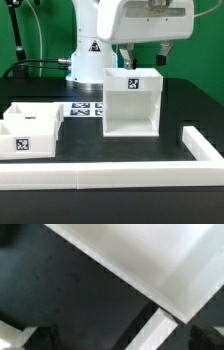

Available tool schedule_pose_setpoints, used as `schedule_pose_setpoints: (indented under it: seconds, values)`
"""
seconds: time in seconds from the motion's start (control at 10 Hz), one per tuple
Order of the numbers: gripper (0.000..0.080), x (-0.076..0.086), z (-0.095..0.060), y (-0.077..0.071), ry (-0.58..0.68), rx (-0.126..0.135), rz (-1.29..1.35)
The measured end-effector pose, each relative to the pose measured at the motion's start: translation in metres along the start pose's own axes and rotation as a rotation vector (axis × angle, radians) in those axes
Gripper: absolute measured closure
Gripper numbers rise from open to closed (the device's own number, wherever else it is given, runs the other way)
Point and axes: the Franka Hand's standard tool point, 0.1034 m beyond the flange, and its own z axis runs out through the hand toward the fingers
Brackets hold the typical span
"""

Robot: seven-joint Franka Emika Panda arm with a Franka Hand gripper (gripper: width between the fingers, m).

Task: Assemble drawer

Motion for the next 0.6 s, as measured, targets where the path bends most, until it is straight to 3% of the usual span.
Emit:
schedule_pose_setpoints:
  seconds: [0.2, 0.4, 0.6]
  values:
    - [0.0150, -0.020, 0.005, -0.024, -0.012, -0.003, 0.237]
    - [0.0150, -0.022, 0.011, -0.040, -0.032, 0.002, 0.347]
    - [0.0150, -0.027, 0.017, -0.050, -0.043, 0.032, 0.428]
